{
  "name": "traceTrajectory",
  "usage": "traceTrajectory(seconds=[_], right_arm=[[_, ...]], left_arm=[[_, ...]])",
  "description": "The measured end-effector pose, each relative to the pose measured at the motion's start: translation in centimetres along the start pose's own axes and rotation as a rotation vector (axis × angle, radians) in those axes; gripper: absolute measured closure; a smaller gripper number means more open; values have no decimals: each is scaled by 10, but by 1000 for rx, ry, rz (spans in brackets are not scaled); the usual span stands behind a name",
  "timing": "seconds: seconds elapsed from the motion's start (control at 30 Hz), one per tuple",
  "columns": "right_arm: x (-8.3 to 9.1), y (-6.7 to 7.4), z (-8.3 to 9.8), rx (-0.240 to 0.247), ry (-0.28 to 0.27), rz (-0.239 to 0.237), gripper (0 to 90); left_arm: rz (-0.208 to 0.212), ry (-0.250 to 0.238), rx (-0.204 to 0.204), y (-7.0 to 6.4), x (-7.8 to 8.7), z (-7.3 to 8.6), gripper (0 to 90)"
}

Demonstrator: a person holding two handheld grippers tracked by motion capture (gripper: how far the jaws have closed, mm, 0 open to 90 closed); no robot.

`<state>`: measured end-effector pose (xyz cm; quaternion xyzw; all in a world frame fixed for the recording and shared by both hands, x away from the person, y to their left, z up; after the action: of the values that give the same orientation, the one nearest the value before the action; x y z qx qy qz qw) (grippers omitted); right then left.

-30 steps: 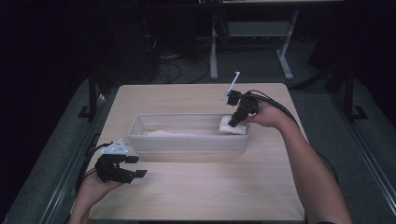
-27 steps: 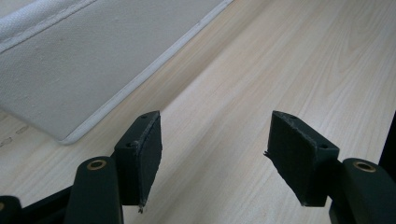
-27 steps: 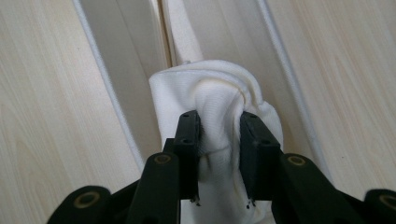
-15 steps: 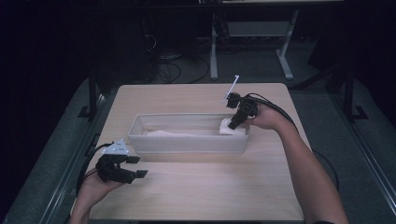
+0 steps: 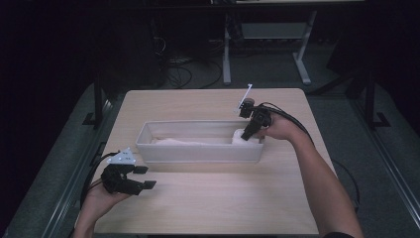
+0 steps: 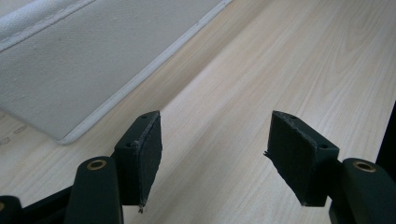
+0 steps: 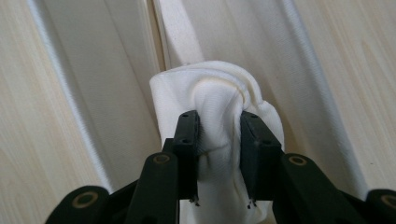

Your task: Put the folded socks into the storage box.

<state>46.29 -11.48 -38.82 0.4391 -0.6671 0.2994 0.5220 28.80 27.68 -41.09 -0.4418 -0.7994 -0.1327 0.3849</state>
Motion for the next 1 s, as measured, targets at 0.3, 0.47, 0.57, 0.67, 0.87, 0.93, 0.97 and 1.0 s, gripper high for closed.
traceTrajectory(seconds=[0.3, 0.47, 0.57, 0.67, 0.87, 0.93, 0.97, 1.0], right_arm=[[-7, -3, -2, 6, 2, 7, 689], [-11, -5, -1, 1, -3, 18, 635], [-10, -3, 0, 2, 6, 26, 597], [-6, -1, 1, 2, -1, 29, 589], [-2, 0, 4, 0, 4, 22, 603], [-1, 1, 5, -4, 4, 18, 609], [-1, 1, 5, -1, 3, 18, 609], [-1, 1, 5, -2, 3, 18, 608]], left_arm=[[-5, 4, 4, 1, 0, 1, 352], [-5, 0, 5, 0, 1, 2, 352], [-2, 1, 5, 0, 1, 2, 353], [0, 1, 4, -2, 0, 2, 352], [1, 4, -3, -3, 0, 1, 352], [2, 3, -2, -3, 0, 1, 352], [3, 4, 1, -3, -1, 1, 352], [5, 7, -1, -3, -1, 1, 351]])
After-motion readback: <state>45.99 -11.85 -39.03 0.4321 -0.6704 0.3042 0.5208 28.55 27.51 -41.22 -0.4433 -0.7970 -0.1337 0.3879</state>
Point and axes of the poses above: each handheld gripper's, and its own axes: x roughly backward along the jaws, z roughly out of its underside, y roughly to its left, the point moved 2 cm from there along -x, roughly forward along the jaws, and after that the axes turned 1 degree about z, right-handed, at the moved point
